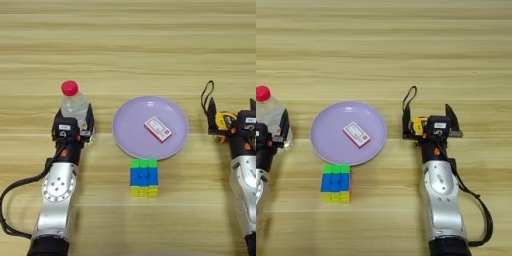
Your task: Move the objects on the table
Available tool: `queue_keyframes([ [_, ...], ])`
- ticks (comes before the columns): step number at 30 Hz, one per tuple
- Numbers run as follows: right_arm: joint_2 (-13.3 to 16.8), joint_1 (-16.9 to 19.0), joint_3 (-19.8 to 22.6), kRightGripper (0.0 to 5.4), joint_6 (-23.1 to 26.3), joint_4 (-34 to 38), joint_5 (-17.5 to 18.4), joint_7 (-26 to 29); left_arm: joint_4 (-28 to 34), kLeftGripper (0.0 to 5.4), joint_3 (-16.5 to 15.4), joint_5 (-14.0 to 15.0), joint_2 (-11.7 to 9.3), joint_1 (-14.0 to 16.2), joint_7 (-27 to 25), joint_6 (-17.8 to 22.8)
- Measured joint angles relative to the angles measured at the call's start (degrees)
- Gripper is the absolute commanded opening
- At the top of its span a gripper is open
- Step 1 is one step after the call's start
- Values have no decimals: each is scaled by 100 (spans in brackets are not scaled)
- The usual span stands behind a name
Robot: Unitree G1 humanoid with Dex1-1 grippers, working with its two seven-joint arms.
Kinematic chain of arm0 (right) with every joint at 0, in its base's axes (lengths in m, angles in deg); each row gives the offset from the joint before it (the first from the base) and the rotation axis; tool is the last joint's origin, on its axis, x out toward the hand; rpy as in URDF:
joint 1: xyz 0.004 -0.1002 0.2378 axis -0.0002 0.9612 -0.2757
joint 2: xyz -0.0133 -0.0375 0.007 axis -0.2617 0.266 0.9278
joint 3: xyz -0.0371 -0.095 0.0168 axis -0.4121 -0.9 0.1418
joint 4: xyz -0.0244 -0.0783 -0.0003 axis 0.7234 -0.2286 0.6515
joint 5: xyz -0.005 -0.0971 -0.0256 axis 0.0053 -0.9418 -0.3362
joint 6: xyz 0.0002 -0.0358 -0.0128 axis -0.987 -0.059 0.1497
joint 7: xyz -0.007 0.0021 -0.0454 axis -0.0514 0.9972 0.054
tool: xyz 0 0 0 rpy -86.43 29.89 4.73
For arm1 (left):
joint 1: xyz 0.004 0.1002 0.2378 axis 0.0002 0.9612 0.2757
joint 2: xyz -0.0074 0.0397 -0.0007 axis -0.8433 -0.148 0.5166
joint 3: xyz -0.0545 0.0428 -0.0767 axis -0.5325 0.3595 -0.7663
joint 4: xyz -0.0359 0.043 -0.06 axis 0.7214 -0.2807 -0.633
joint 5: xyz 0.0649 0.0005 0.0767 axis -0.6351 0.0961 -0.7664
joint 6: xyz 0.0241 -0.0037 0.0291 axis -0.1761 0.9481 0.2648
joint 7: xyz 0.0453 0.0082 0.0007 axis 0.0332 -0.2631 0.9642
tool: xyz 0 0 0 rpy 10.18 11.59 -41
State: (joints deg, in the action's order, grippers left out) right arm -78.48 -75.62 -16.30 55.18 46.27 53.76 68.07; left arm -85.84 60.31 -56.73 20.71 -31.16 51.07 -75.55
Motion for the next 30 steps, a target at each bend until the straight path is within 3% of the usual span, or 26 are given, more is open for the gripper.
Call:
queue_keyframes([
  [7, 2, 0, 1, 540, 0, 0, -1, 0, 51, 307, 14, -6, 4, 13, -2, 61],
  [8, 3, 0, 2, 540, 0, 0, -1, 0, 50, 344, 24, -8, 8, 13, 0, 61],
  [15, 4, 0, 4, 540, 0, 0, -2, -4, 43, 444, 40, -9, 10, 12, 16, 68],
  [23, 3, 1, -1, 540, 0, 0, -11, -10, 44, 529, 48, -13, 0, 11, 5, 67],
  [30, 3, 1, -9, 540, 0, 1, -40, -9, 45, 537, 67, -19, 2, 11, 6, 67],
])
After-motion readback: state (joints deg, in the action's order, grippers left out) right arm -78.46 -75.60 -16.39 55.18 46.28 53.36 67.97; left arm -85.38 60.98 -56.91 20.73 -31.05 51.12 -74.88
